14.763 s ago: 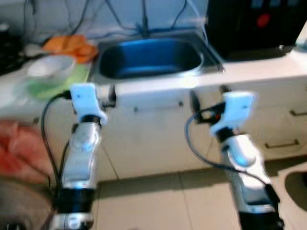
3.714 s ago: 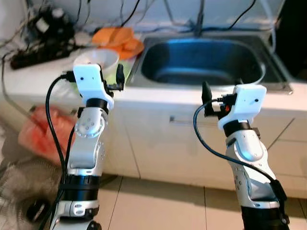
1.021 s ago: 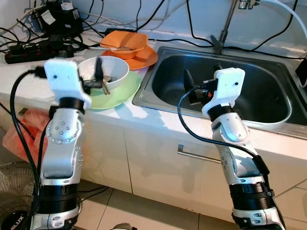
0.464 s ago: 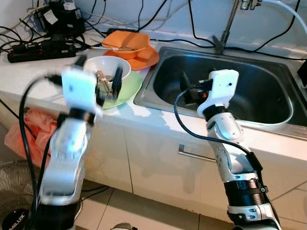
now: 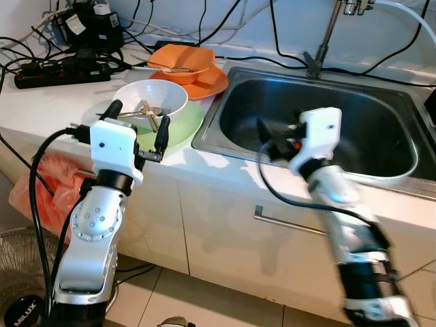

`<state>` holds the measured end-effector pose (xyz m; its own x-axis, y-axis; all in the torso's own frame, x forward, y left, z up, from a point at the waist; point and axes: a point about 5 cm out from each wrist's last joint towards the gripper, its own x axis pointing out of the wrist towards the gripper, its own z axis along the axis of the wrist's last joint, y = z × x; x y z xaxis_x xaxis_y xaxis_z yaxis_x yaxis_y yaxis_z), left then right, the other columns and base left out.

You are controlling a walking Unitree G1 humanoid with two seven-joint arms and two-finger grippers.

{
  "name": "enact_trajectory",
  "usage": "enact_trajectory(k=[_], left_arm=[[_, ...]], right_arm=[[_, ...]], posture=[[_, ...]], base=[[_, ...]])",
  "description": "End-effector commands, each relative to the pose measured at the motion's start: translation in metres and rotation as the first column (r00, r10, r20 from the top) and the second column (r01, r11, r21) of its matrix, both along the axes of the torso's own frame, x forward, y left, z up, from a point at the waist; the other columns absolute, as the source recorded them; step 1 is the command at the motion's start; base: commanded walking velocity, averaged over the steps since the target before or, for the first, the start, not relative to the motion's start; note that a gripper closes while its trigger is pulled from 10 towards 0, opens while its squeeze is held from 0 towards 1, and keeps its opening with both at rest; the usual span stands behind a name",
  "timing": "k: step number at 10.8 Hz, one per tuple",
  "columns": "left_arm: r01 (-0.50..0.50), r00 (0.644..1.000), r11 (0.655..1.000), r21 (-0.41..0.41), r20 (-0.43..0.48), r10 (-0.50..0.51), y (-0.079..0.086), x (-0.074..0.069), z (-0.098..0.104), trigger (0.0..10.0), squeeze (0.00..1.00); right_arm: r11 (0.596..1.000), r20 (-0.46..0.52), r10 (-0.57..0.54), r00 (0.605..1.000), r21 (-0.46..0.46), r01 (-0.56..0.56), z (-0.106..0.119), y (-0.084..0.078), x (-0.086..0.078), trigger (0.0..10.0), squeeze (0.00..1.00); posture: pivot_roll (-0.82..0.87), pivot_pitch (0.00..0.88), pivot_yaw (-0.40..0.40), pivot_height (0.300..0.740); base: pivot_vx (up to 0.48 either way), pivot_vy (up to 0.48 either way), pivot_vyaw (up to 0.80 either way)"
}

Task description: Kitchen organization

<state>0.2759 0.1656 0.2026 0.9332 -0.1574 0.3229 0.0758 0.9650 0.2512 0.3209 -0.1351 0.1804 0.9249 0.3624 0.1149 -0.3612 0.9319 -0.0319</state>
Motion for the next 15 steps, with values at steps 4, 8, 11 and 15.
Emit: enact_trajectory(k=[4, 8, 11, 15], left_arm=[[0.043, 0.999, 0.999, 0.033, -0.028, -0.043, -0.009, -0.002, -0.010, 10.0, 0.00], [0.040, 0.998, 0.996, 0.084, -0.052, -0.036, -0.004, 0.004, -0.020, 10.0, 0.00], [0.021, 0.999, 0.996, 0.090, -0.046, -0.017, 0.002, 0.009, -0.020, 10.0, 0.00], [0.021, 0.999, 0.997, 0.080, -0.044, -0.018, 0.002, 0.010, -0.023, 10.0, 0.00]], right_arm=[[0.997, -0.075, 0.071, 0.995, -0.013, -0.072, -0.001, -0.014, -0.011, 10.0, 0.00], [0.973, -0.174, 0.224, 0.959, -0.011, -0.229, -0.014, -0.004, -0.030, 10.0, 0.00], [0.984, -0.163, 0.181, 0.970, 0.030, -0.178, -0.010, -0.007, -0.029, 10.0, 0.00], [0.995, -0.217, 0.099, 0.971, 0.018, -0.098, -0.010, -0.007, -0.024, 10.0, 0.27]], posture=[[0.18, 0.005, -0.020, 0.740], [0.17, 0.022, 0.005, 0.740], [0.17, 0.022, 0.008, 0.740], [0.17, 0.018, 0.005, 0.740]], base=[[0.000, 0.000, 0.00], [0.000, 0.000, 0.00], [0.000, 0.000, 0.00], [0.000, 0.000, 0.00]])
